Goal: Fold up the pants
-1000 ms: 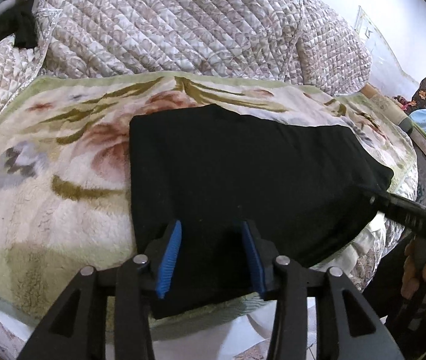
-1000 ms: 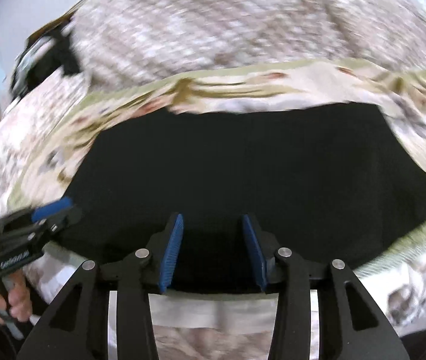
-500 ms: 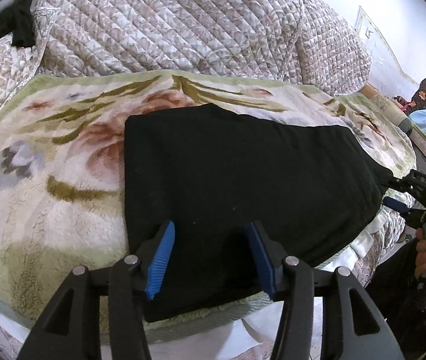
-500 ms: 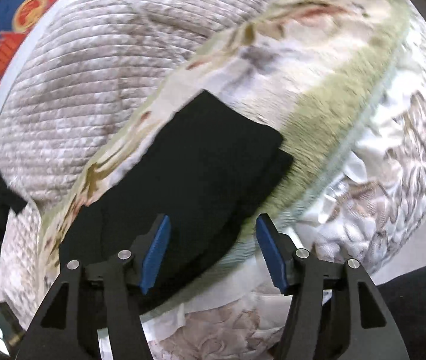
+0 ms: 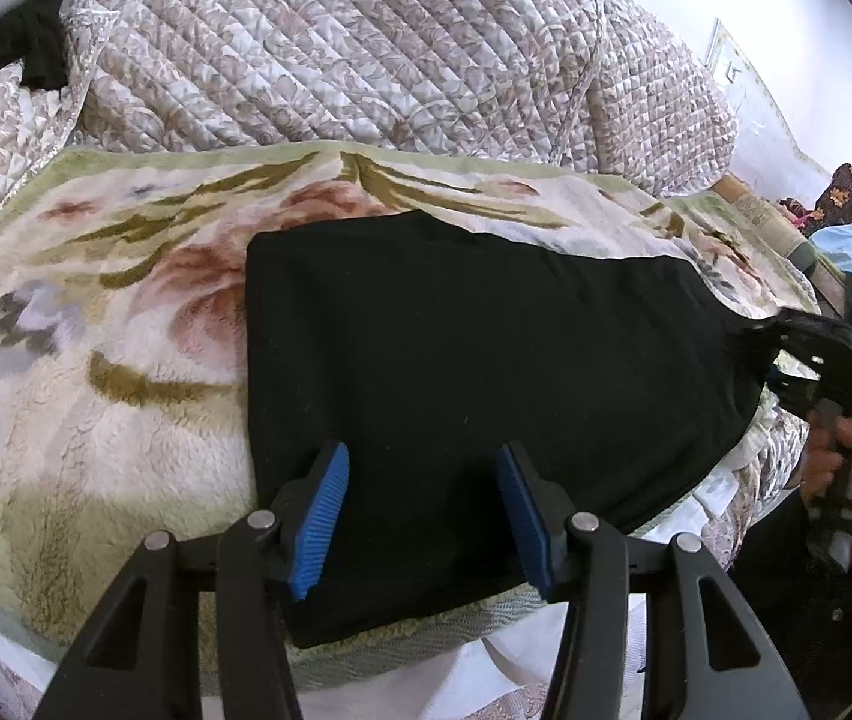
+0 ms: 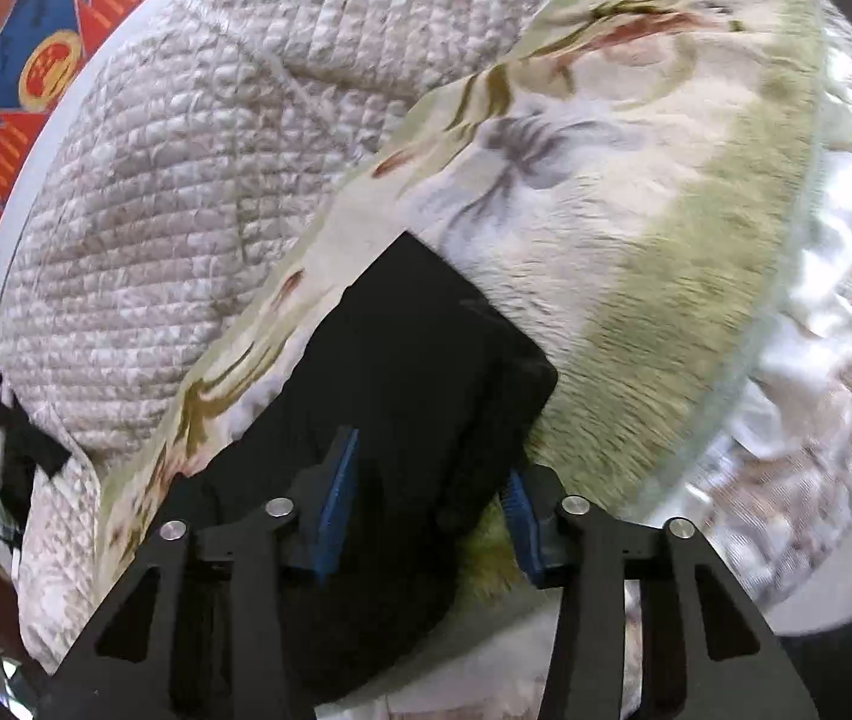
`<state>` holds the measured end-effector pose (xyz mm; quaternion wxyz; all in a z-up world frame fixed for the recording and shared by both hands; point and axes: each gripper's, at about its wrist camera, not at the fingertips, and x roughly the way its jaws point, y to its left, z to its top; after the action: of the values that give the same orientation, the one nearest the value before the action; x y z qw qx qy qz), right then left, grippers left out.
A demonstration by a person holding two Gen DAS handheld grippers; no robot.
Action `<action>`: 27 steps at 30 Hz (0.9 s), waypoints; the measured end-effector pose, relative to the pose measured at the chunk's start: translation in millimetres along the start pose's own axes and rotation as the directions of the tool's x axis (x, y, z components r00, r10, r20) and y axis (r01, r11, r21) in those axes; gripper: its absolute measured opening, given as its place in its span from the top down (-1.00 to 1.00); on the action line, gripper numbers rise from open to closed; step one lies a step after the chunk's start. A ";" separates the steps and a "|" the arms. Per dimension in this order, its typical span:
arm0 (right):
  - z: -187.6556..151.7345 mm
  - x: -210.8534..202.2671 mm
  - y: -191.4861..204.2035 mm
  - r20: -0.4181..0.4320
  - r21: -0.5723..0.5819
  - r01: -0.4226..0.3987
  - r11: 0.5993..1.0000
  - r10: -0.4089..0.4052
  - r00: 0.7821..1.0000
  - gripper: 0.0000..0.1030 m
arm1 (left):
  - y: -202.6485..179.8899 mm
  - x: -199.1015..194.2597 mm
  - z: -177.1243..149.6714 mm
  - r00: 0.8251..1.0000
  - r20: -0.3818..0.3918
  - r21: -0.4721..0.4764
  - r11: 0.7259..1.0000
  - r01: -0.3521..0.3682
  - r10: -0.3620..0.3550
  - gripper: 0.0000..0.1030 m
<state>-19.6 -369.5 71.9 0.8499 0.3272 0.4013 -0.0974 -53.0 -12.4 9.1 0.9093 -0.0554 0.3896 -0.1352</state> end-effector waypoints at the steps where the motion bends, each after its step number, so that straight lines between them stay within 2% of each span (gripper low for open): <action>1: 3.9 6.4 0.2 -0.012 -0.010 0.012 1.000 -0.012 1.000 0.35 | 1.2 -0.4 1.1 1.000 -0.001 -0.008 1.000 0.006 -0.006 -0.06; 2: 7.4 11.4 0.6 -0.024 -0.011 0.014 1.000 -0.015 1.000 0.49 | 2.7 -1.1 2.6 1.000 -0.003 -0.017 1.000 0.012 -0.012 -0.06; 5: 13.5 1.6 15.6 -0.005 -0.040 -0.007 0.999 0.007 1.000 0.56 | 9.3 -4.4 7.7 1.000 -0.001 -0.045 0.999 0.021 -0.021 -0.06; 8: 15.4 -13.9 46.6 0.015 -0.123 -0.070 0.990 0.072 0.997 0.59 | 20.9 -9.8 11.8 1.000 0.003 -0.093 0.995 0.020 -0.020 -0.06; 12: 5.7 -20.1 96.2 0.001 -0.238 -0.146 0.960 0.150 0.989 0.59 | 38.5 -19.7 17.1 1.000 0.014 -0.128 0.992 -0.022 0.024 -0.06; 14: -8.0 -18.3 128.5 -0.034 -0.311 -0.195 0.930 0.194 0.980 0.59 | 50.7 -27.1 21.5 0.999 0.008 -0.157 0.987 -0.036 0.038 -0.06; 17: -31.3 -14.0 170.4 -0.104 -0.405 -0.259 0.877 0.238 0.966 0.59 | 69.2 -44.7 28.2 0.997 0.046 -0.191 0.980 -0.051 0.061 -0.06; 19: -46.8 -9.2 189.3 -0.151 -0.435 -0.307 0.846 0.267 0.952 0.59 | 80.0 -57.2 31.8 0.993 0.083 -0.210 0.976 -0.060 0.079 -0.06; 22: -83.1 3.8 223.0 -0.238 -0.506 -0.373 0.778 0.290 0.927 0.59 | 95.0 -68.8 30.1 0.987 0.120 -0.248 0.966 -0.075 0.108 -0.06; 24: -110.5 16.3 234.9 -0.315 -0.530 -0.417 0.738 0.286 0.905 0.59 | 104.2 -70.3 25.6 0.986 0.121 -0.273 0.959 -0.076 0.112 -0.06; 27: -148.2 39.9 239.7 -0.397 -0.587 -0.424 0.690 0.212 0.893 0.59 | 113.8 -69.6 21.4 0.987 0.110 -0.297 0.951 -0.082 0.119 -0.06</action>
<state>17.7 -87.8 88.0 0.8426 0.0821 0.4690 0.2516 -60.4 116.5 48.7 0.9197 -0.1772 0.3493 -0.0259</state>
